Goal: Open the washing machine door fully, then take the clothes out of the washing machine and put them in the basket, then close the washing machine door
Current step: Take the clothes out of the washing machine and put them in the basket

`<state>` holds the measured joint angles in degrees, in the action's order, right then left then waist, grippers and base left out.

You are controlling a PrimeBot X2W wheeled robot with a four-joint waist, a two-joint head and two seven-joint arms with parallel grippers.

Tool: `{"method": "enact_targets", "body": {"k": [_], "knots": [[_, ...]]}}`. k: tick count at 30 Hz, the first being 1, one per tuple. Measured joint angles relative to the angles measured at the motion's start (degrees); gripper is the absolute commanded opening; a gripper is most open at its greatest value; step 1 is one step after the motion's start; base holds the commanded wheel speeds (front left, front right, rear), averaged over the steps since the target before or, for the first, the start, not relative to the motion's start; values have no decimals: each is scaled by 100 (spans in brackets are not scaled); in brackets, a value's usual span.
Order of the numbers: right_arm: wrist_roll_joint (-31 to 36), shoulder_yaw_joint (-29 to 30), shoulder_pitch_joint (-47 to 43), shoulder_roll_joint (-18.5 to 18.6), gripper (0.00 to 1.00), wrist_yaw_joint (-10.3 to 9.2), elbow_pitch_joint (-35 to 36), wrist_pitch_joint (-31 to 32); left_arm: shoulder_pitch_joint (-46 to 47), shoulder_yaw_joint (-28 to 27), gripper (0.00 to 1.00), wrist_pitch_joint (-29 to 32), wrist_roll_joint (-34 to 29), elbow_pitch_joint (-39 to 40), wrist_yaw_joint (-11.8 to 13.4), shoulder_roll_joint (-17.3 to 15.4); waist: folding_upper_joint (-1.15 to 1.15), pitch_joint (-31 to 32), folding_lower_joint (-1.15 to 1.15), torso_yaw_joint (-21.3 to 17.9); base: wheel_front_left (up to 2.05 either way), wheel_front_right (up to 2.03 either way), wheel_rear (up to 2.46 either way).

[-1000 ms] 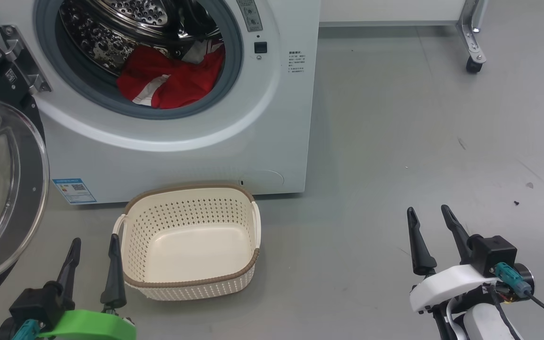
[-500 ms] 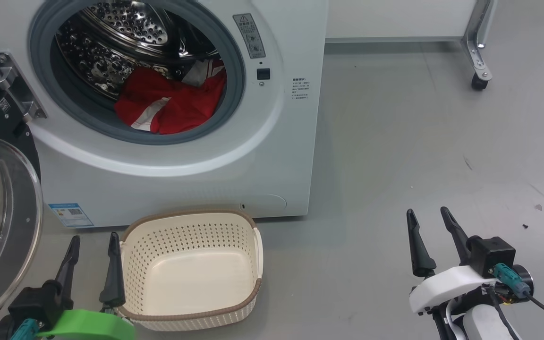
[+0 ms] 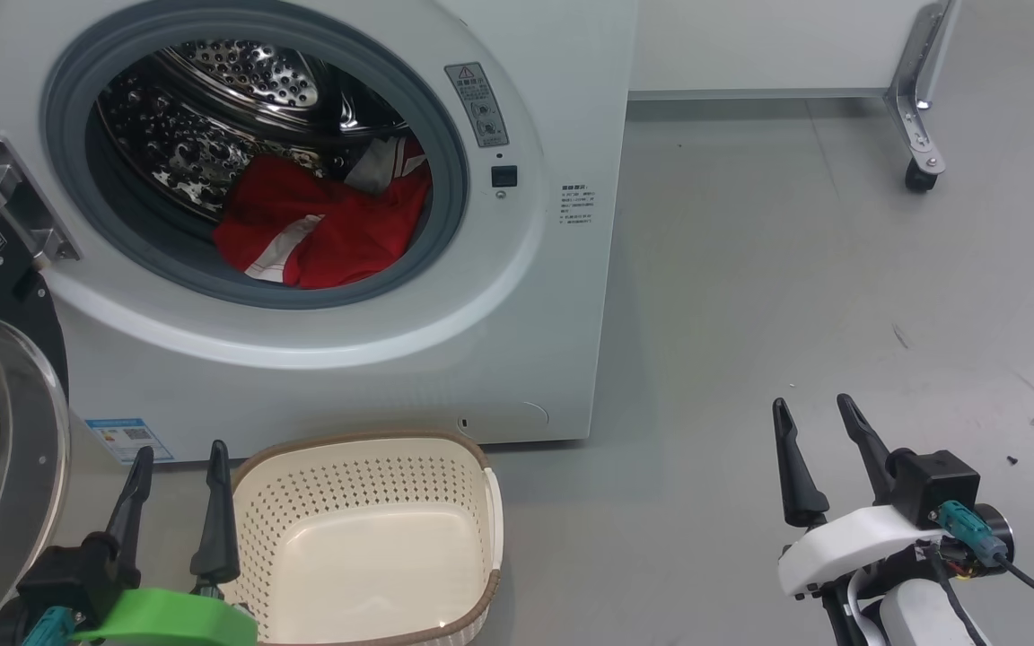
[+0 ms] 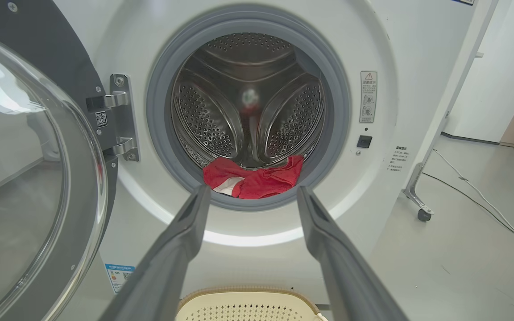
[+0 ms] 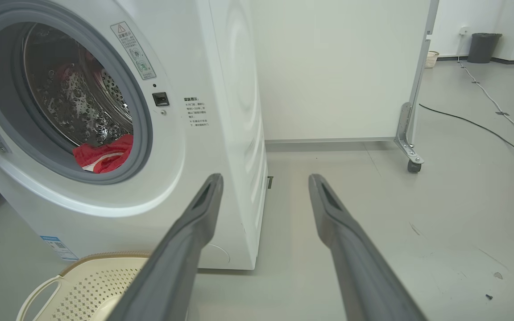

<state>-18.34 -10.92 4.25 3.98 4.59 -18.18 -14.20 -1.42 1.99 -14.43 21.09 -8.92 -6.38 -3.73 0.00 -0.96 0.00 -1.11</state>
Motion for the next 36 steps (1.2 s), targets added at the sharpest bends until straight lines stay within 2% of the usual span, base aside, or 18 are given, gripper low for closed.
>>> {"method": "enact_targets", "body": {"k": [15,36], "knots": [[1,44,0,-19,100,4,-2,0,-2,-14,100,-1,-71,48,-4,9,0,-31,0,-3,46,-46,0],[33,67,1,-29,100,5,-3,0,-4,3,100,-1,-110,40,-7,36,0,-75,0,10,3,-3,0]]}}
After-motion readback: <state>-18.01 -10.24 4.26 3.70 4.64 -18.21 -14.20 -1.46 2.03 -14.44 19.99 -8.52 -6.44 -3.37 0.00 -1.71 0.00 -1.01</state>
